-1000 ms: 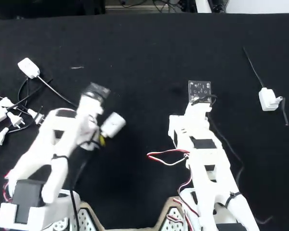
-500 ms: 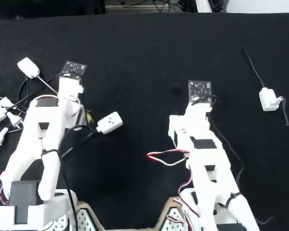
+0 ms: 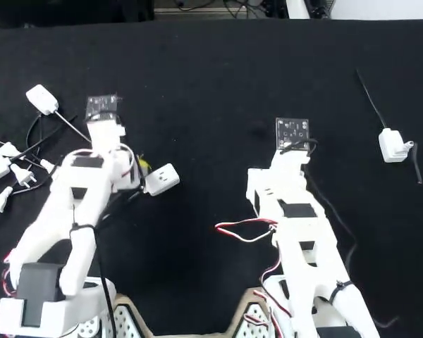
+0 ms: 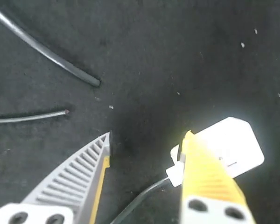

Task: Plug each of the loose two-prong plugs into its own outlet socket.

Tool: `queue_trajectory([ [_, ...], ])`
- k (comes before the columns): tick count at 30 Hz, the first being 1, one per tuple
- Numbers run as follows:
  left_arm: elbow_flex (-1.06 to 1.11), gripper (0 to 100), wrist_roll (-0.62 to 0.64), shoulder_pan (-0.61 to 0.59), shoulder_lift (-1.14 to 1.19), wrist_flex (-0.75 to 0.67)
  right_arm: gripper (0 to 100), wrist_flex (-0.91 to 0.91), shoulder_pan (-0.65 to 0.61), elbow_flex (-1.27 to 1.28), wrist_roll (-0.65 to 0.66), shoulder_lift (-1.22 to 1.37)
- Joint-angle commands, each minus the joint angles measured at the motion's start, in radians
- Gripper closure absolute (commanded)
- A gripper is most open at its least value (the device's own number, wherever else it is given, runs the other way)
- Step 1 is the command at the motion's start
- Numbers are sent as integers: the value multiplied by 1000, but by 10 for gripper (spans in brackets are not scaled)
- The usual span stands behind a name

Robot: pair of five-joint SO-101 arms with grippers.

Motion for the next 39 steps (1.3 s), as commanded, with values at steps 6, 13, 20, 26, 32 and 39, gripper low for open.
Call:
queue_trajectory([
  [6,62,758,-17,206,-40,-43,800,-23,-8,-28,-8,-13],
  [13,59,758,-109,288,-41,-40,800,-23,-3,-31,-8,-13],
  [20,-88,758,-181,216,-222,239,800,-23,-5,-31,-8,-13],
  [26,-84,755,-342,206,-359,479,800,-23,-6,-31,-8,-13],
  [32,28,757,-381,231,-361,416,800,-23,-6,-28,-8,-13],
  [39,124,755,-238,381,-362,241,800,-23,-6,-28,-8,-13],
])
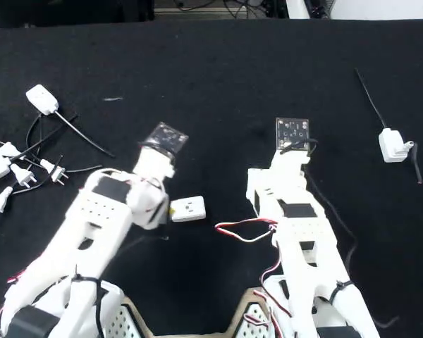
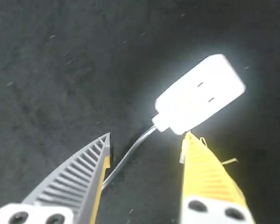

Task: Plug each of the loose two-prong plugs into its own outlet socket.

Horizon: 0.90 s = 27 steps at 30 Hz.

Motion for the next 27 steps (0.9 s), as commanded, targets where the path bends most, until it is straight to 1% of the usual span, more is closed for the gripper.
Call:
queue_trajectory([
  [1,25,755,86,110,-29,-94,800,-23,-6,-28,-8,-13],
  [3,48,757,91,130,-29,-143,800,-23,-6,-28,-8,-13],
  [9,137,758,91,125,-28,-298,800,-23,-6,-28,-8,-13],
  [13,150,758,92,62,-28,-370,800,-23,-6,-28,-8,-13],
  [18,125,758,92,-19,-28,-393,800,-23,-6,-28,-8,-13],
  [27,133,758,92,-24,-26,-396,800,-23,-6,-28,-8,-13],
])
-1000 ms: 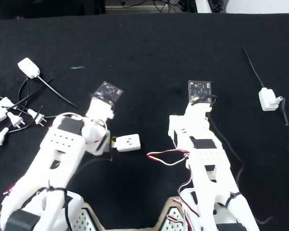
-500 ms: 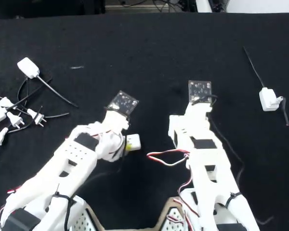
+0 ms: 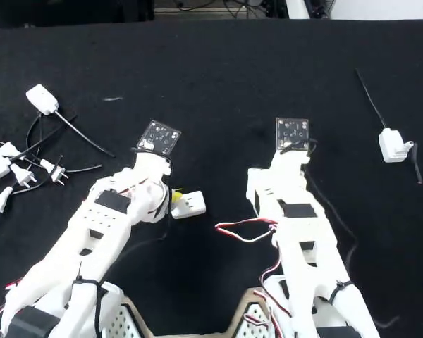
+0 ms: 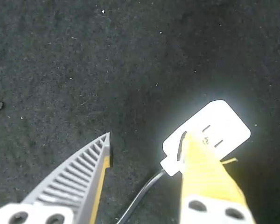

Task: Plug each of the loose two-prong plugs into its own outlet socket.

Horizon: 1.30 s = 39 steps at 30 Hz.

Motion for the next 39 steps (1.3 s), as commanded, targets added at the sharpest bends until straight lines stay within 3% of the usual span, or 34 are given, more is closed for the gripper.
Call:
queue_trajectory([
  [1,-25,758,12,-7,-25,-18,800,-23,-6,-28,-8,-13],
  [25,-25,758,46,-7,43,-18,800,-23,-6,-27,-8,-13],
  [34,-311,758,49,-12,152,233,800,-23,-6,-27,-8,-13],
  [39,-374,757,48,-16,269,249,800,-23,-6,-27,-8,-15],
])
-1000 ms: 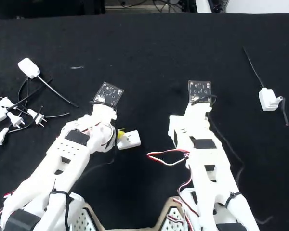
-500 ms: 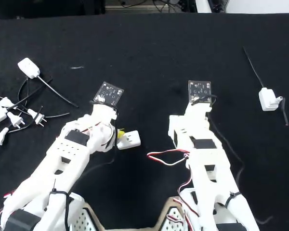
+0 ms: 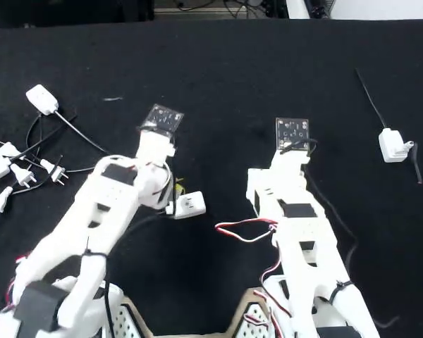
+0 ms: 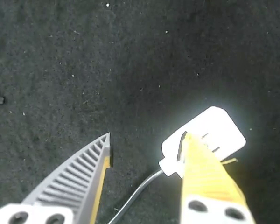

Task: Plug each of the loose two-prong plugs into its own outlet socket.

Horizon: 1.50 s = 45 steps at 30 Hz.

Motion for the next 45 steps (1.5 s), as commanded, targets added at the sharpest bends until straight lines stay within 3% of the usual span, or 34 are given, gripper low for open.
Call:
queue_trajectory([
  [1,-90,758,2,-7,97,12,800,-23,-6,-27,-8,-15],
  [17,-240,758,5,-10,342,20,800,-23,-6,-27,-8,-15],
  [23,-240,758,2,-19,278,34,800,-23,-8,-28,-8,-13],
  [30,-223,758,2,-22,78,221,800,-23,-8,-28,-8,-15],
  [38,-65,758,-49,21,64,95,800,-23,-8,-27,-8,-13],
  [45,-38,758,-72,21,64,86,800,-23,-8,-27,-8,-13],
])
